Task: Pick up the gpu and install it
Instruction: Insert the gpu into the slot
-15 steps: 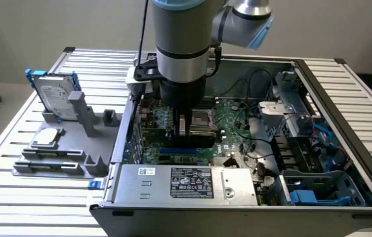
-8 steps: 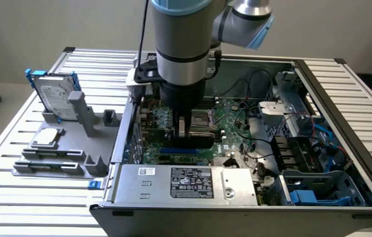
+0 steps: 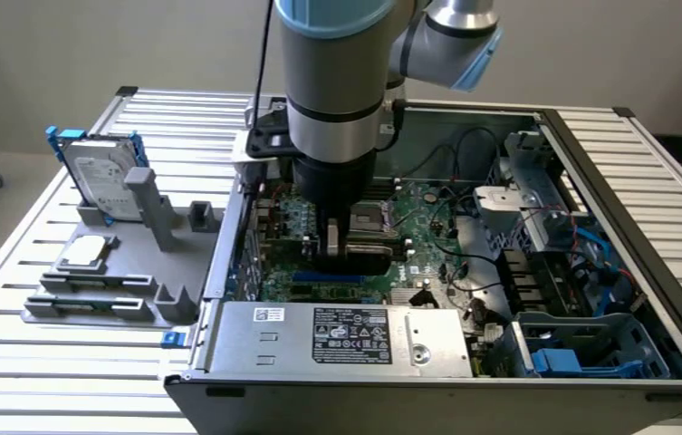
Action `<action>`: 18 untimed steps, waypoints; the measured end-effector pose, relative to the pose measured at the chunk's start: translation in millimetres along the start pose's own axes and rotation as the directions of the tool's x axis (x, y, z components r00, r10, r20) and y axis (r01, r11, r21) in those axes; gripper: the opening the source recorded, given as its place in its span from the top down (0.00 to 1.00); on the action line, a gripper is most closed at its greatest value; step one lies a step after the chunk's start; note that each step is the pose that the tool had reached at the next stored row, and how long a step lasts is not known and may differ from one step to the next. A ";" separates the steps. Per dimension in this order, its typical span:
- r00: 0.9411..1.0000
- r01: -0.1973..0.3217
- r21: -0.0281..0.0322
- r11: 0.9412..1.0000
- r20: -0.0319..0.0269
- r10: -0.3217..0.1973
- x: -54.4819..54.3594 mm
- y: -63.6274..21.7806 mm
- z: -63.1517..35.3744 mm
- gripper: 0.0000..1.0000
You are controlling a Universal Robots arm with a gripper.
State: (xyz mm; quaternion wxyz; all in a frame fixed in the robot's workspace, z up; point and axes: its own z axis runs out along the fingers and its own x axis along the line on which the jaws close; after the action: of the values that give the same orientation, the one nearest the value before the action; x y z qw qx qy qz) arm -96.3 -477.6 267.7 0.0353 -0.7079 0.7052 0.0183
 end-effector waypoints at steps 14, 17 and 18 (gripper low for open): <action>1.000 -0.001 -0.011 1.000 0.012 0.001 1.3 0.1 5.9 0.74; 1.000 -0.001 -0.012 1.000 0.012 0.001 1.6 0.2 7.3 0.74; 1.000 -0.001 -0.013 1.000 0.012 0.001 1.7 0.2 7.7 0.74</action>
State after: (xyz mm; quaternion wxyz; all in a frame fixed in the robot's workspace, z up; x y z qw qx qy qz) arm -96.3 -478.6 259.9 0.0350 -0.7075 0.7053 0.0270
